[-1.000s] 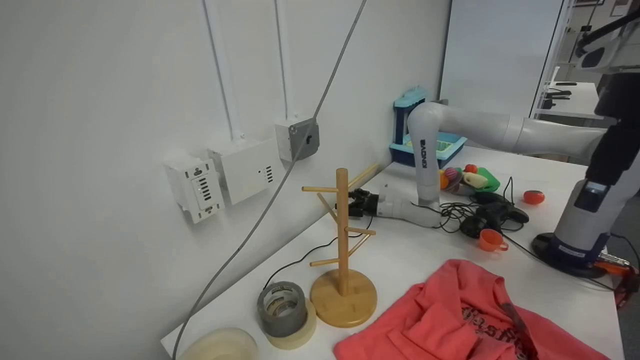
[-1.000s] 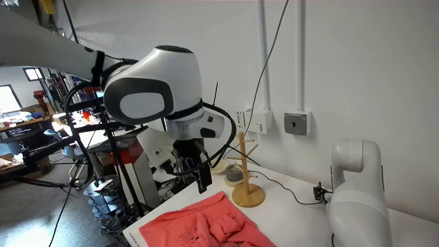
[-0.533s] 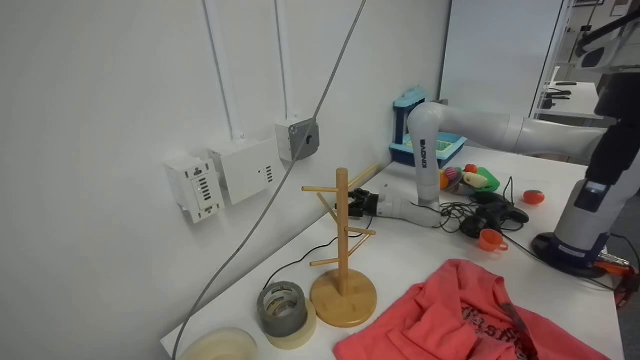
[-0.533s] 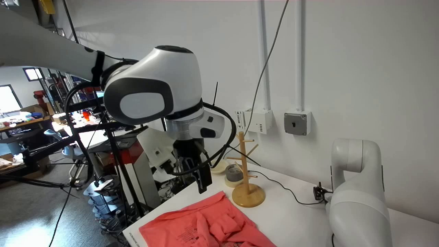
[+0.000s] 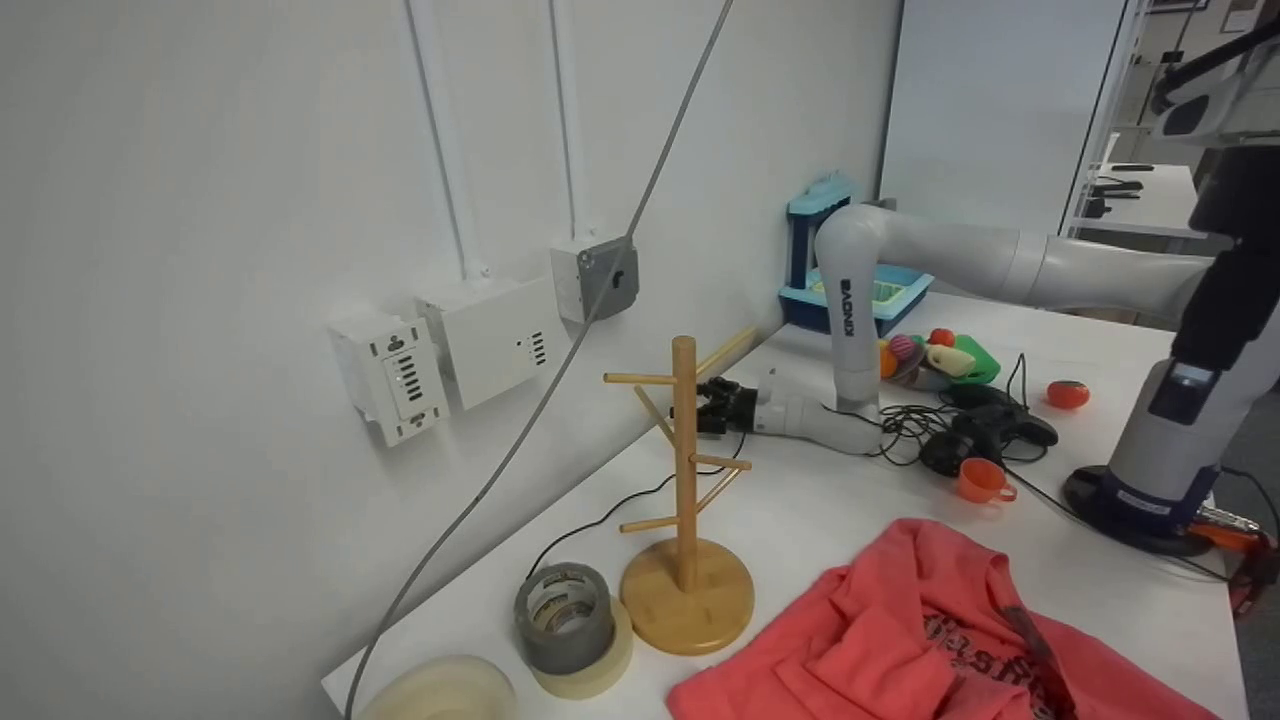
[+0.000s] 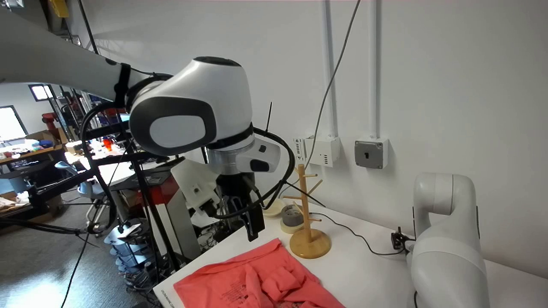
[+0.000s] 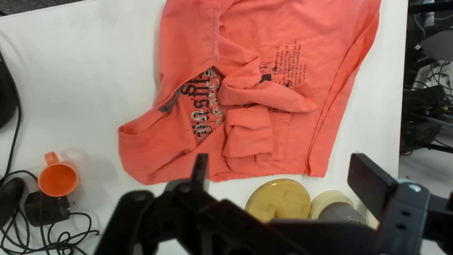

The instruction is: Fold the shirt once

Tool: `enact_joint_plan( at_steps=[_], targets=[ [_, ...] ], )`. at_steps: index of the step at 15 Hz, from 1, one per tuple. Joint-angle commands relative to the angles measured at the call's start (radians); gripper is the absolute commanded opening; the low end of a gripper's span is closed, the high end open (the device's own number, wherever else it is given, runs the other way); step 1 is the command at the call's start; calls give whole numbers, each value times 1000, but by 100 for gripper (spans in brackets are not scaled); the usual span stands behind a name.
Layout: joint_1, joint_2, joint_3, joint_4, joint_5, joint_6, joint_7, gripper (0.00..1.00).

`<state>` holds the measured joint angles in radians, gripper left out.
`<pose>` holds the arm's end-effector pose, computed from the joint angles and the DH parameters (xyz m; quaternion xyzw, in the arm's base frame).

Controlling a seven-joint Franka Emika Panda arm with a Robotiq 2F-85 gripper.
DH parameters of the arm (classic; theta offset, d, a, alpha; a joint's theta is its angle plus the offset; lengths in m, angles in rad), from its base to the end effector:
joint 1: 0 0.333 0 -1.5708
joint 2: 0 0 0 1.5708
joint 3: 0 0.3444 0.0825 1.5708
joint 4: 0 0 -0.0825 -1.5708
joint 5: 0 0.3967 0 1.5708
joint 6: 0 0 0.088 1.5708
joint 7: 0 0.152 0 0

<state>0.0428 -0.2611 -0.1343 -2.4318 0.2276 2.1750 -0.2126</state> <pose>0.4543 -0.0243 0.3807 -0.9939 0.0021 -0.0164 0.1095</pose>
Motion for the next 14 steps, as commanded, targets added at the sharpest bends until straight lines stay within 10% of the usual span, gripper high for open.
enact_joint_plan(
  at_steps=[1,14],
  targets=[
    [-18,1,17,2,5,-3,-4,100],
    [-31,68,34,-2,0,2,34,100]
  ],
)
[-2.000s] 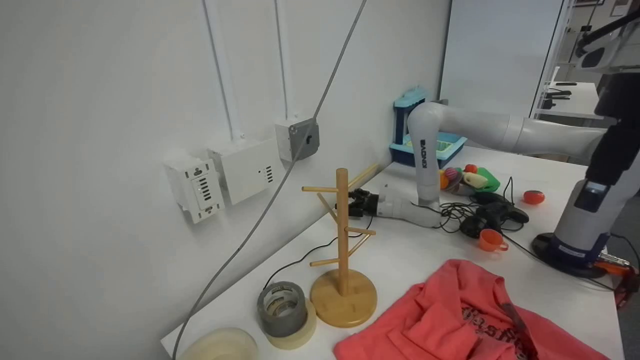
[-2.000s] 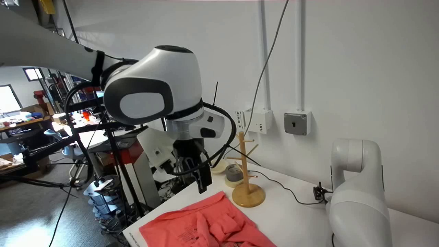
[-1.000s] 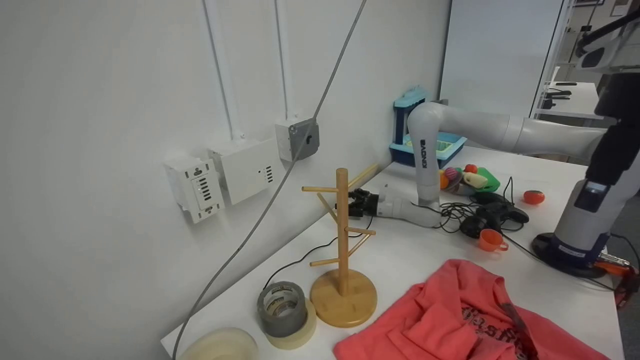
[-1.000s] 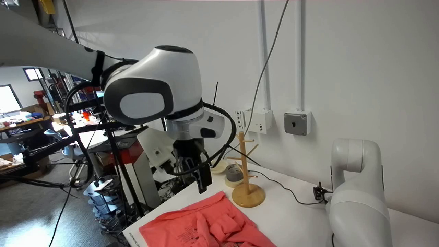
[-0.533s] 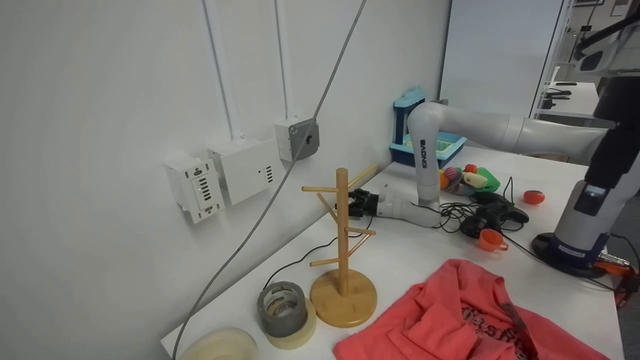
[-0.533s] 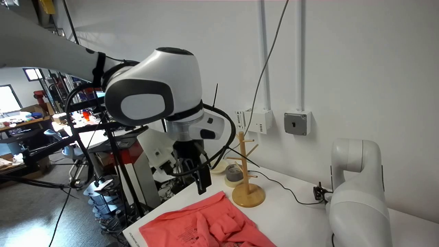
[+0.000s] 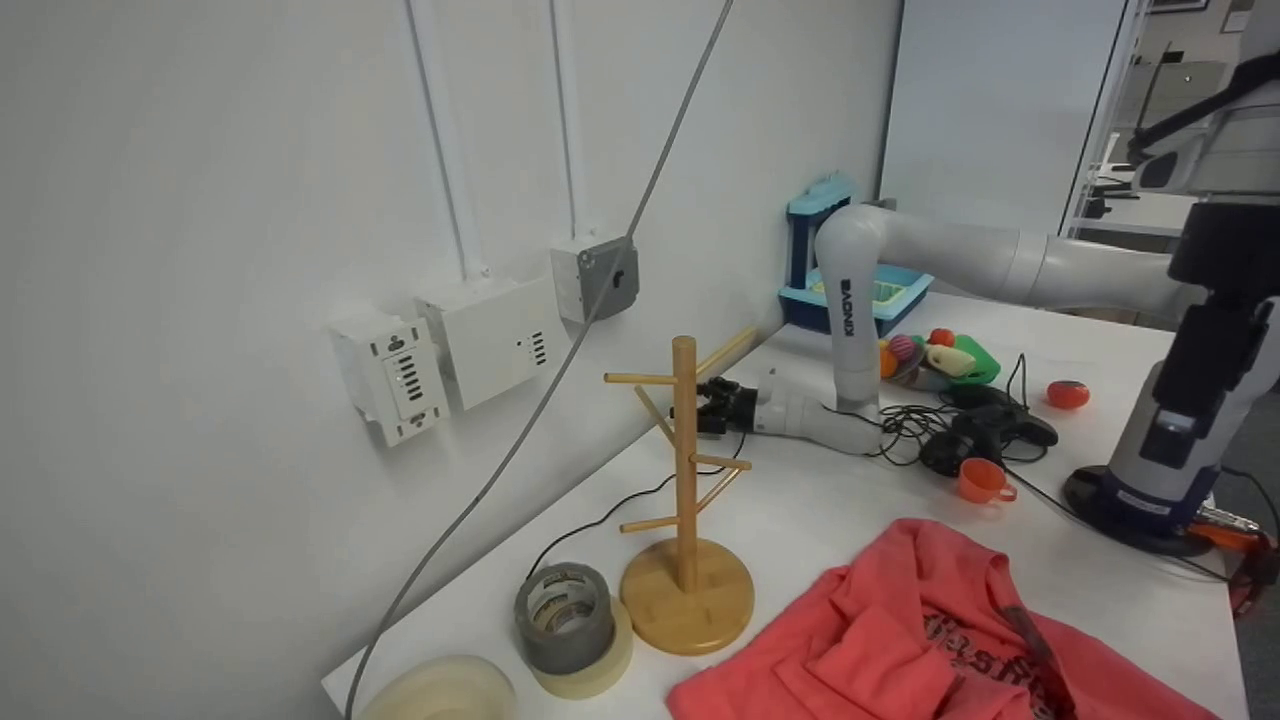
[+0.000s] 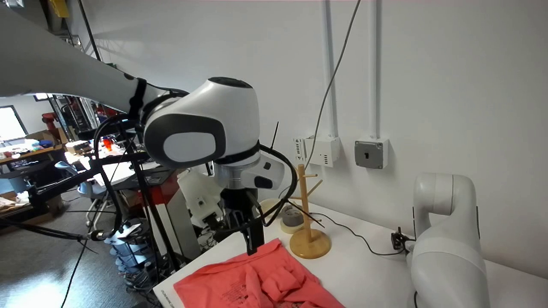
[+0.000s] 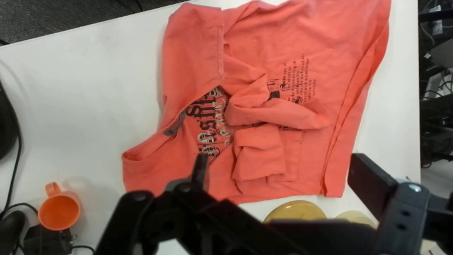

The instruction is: Fold the shirt once

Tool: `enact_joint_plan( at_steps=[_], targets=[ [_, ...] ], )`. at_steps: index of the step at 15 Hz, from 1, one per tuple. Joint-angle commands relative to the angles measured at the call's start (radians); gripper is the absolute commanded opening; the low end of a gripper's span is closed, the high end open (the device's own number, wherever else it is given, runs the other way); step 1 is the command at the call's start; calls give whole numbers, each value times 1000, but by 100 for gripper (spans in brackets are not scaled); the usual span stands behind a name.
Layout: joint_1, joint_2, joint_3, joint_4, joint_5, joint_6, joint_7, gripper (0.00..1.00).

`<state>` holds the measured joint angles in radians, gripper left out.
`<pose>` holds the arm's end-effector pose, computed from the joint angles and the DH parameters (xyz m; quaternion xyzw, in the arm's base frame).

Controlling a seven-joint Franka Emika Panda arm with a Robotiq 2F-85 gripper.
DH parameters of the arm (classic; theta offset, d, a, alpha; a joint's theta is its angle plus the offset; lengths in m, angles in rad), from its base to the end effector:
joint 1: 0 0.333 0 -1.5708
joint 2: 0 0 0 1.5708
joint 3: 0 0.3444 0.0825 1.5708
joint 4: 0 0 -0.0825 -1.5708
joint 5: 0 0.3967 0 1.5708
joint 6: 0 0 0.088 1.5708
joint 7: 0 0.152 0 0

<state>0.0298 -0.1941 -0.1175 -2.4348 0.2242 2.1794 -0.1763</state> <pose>0.4561 -0.0229 0.3493 -0.9942 0.0214 0.0184 0.1043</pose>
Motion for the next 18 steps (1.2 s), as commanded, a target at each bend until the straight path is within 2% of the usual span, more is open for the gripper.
enact_joint_plan(
  at_steps=[1,7,12,13,14,18],
  targets=[
    [-14,7,20,-3,10,1,-3,100],
    [12,100,65,-3,55,60,-11,100],
    [46,216,138,37,156,173,-18,100],
    [53,228,155,42,161,183,-15,100],
    [33,186,145,11,122,157,0,100],
    [44,223,169,30,132,175,1,100]
  ],
)
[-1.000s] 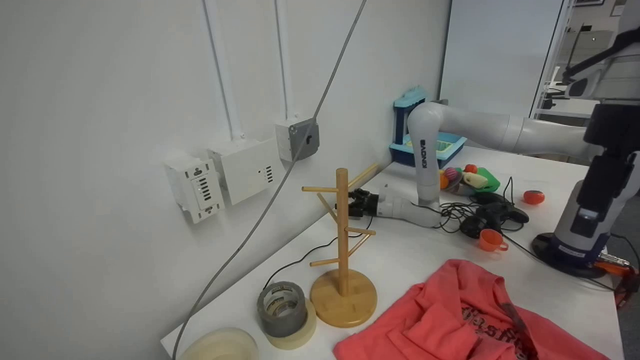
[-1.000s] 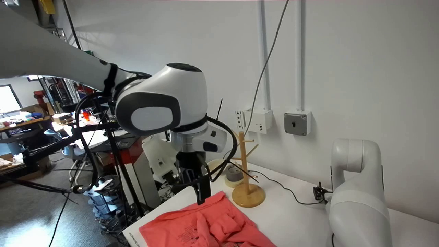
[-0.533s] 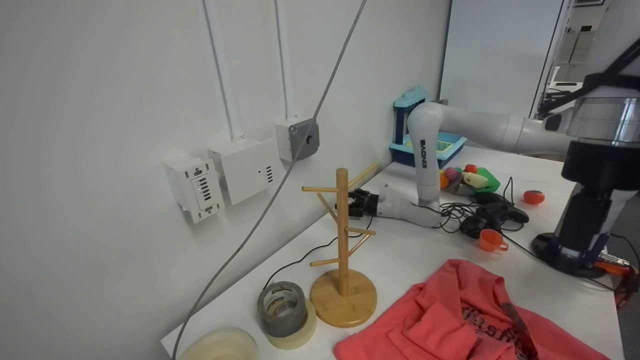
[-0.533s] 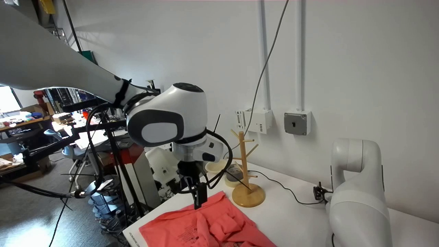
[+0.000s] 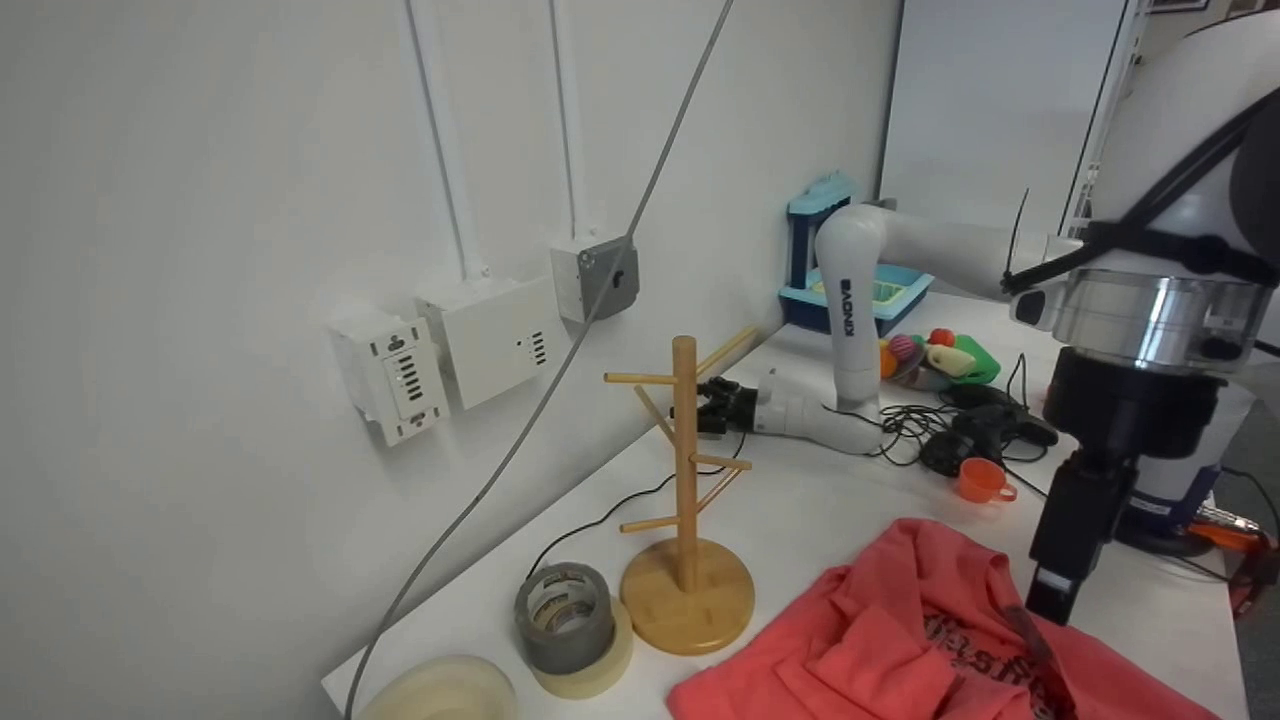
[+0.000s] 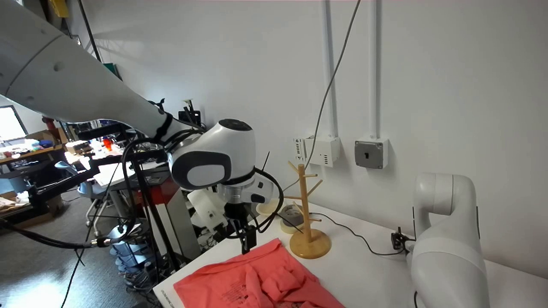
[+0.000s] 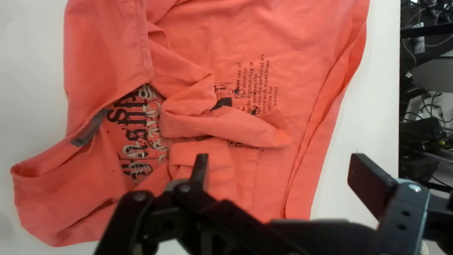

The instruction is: Fold the shirt once

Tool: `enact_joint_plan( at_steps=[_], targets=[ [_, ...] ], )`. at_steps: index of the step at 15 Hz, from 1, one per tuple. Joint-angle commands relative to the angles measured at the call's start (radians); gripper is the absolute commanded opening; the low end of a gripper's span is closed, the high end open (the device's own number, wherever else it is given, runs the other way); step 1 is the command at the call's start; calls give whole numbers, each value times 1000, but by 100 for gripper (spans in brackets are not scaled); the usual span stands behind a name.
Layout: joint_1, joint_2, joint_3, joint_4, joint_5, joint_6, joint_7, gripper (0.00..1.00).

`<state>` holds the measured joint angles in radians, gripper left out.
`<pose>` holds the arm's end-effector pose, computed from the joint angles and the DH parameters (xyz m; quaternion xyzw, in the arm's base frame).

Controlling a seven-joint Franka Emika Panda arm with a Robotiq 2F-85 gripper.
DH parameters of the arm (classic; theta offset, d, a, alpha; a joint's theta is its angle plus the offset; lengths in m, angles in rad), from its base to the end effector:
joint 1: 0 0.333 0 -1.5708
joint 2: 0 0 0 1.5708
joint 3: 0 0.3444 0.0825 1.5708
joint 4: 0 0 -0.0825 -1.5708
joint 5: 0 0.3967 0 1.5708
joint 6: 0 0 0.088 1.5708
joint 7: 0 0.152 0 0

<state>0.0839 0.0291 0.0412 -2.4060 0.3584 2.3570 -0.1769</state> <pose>0.4850 0.0770 0.2702 -0.9917 -0.0184 0.0353 0.1225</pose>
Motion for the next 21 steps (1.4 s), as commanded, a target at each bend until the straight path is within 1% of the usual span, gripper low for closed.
enact_joint_plan(
  at_steps=[1,4,6,11,14,18,21],
  targets=[
    [-11,-1,9,3,-2,-3,2,100],
    [-11,6,9,8,-8,0,5,100],
    [-8,30,14,25,13,14,2,100],
    [12,159,51,105,-29,55,45,100],
    [20,253,74,173,-55,99,63,100],
    [43,383,102,290,-107,154,80,100],
    [56,467,127,379,-122,186,88,100]
  ],
)
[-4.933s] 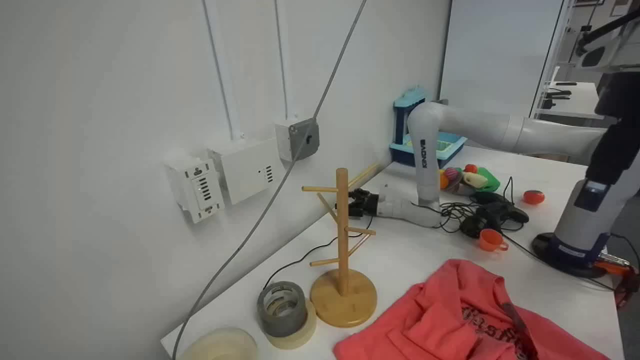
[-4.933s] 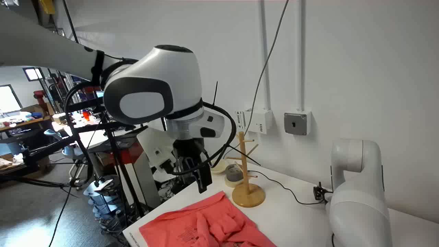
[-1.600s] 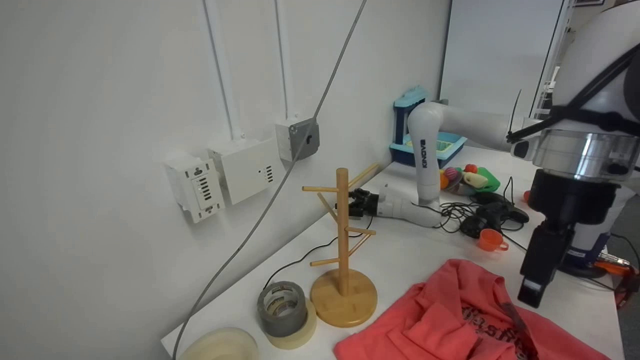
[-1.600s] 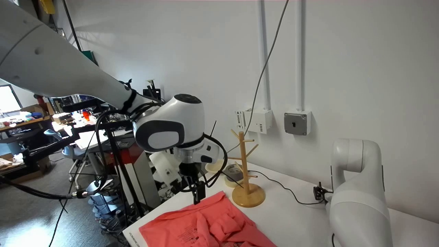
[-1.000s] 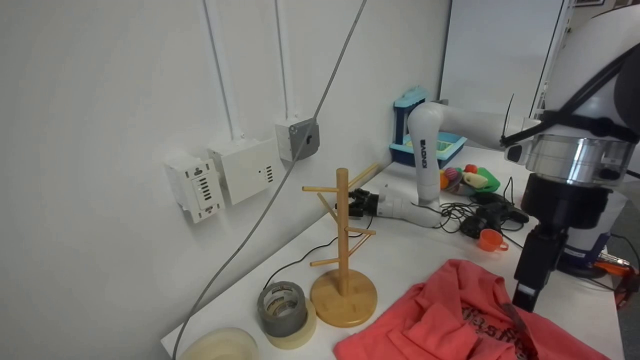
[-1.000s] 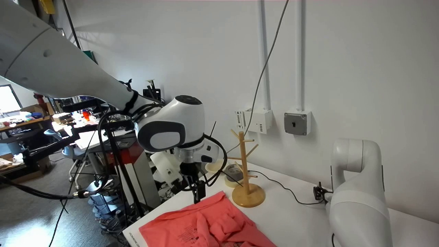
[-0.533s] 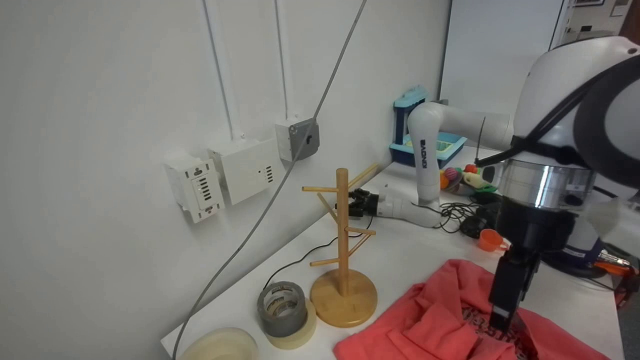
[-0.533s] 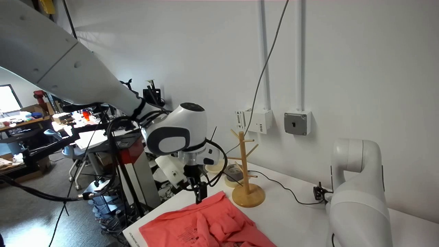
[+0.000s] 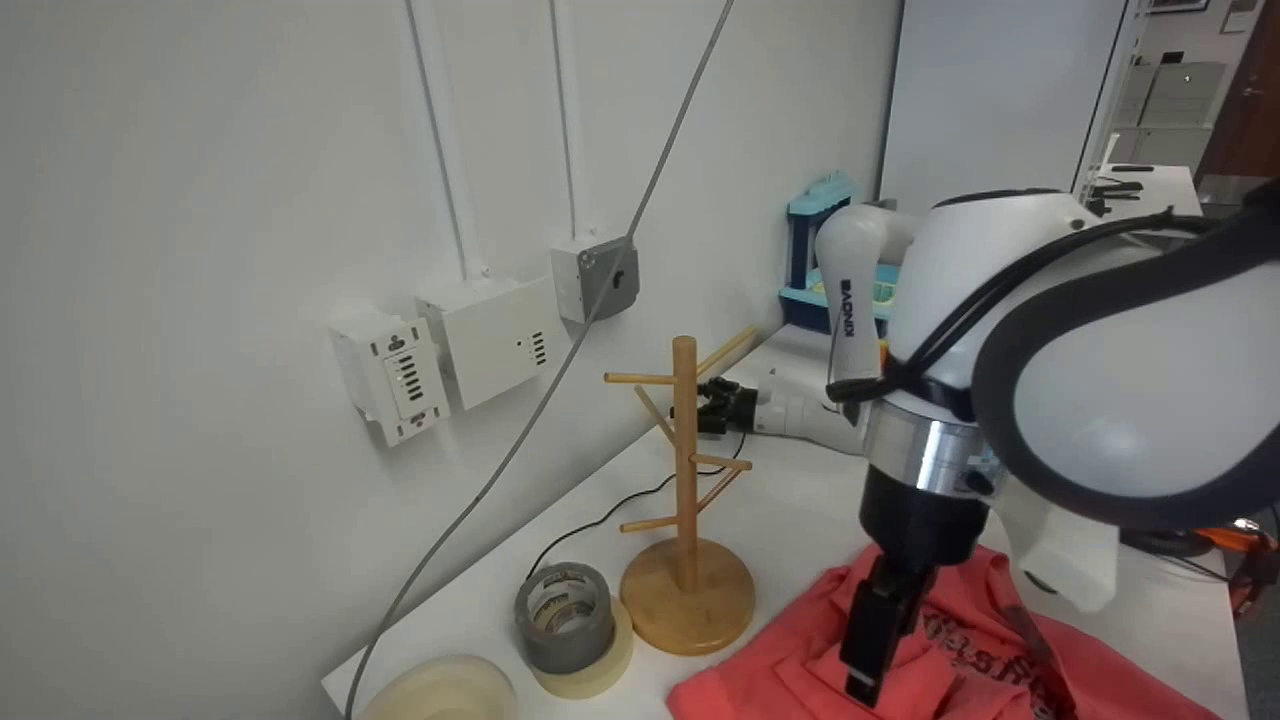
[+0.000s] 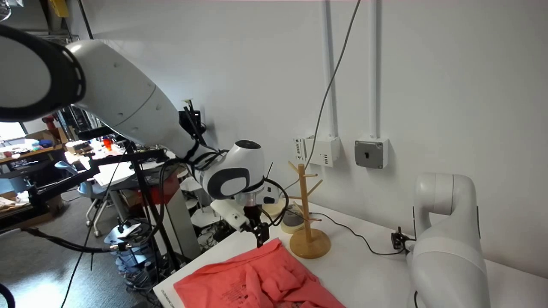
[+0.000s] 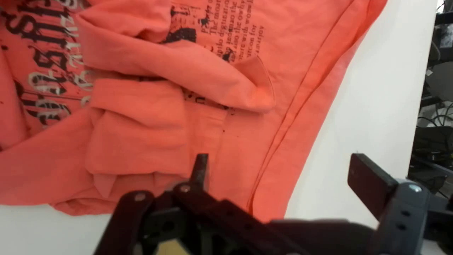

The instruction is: Fold the shirt once

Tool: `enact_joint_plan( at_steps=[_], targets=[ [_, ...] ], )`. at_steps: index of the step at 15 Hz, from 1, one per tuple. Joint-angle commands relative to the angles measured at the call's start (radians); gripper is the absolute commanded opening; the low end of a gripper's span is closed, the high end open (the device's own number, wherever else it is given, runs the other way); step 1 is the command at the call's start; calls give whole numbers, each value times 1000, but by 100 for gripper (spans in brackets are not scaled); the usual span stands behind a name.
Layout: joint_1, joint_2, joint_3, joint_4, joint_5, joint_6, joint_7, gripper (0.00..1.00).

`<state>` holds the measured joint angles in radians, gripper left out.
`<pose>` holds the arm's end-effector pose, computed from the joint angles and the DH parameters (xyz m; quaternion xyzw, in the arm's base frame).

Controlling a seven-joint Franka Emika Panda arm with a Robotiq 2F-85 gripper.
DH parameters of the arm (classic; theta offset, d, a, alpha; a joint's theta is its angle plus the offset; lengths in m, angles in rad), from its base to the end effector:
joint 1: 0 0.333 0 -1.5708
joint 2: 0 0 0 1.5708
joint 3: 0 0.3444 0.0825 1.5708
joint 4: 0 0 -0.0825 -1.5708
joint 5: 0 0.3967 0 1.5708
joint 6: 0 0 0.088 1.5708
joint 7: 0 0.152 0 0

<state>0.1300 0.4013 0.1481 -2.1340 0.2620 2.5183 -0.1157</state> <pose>0.5666 0.1680 0.1885 -0.9910 -0.0834 0.0174 0.1031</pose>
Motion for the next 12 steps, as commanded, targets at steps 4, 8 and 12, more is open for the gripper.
enact_joint_plan(
  at_steps=[4,8,12],
  targets=[
    [3,95,43,107,-18,21,20,100],
    [6,114,45,133,-18,21,21,100],
    [14,152,20,165,-60,35,24,100]
  ],
)
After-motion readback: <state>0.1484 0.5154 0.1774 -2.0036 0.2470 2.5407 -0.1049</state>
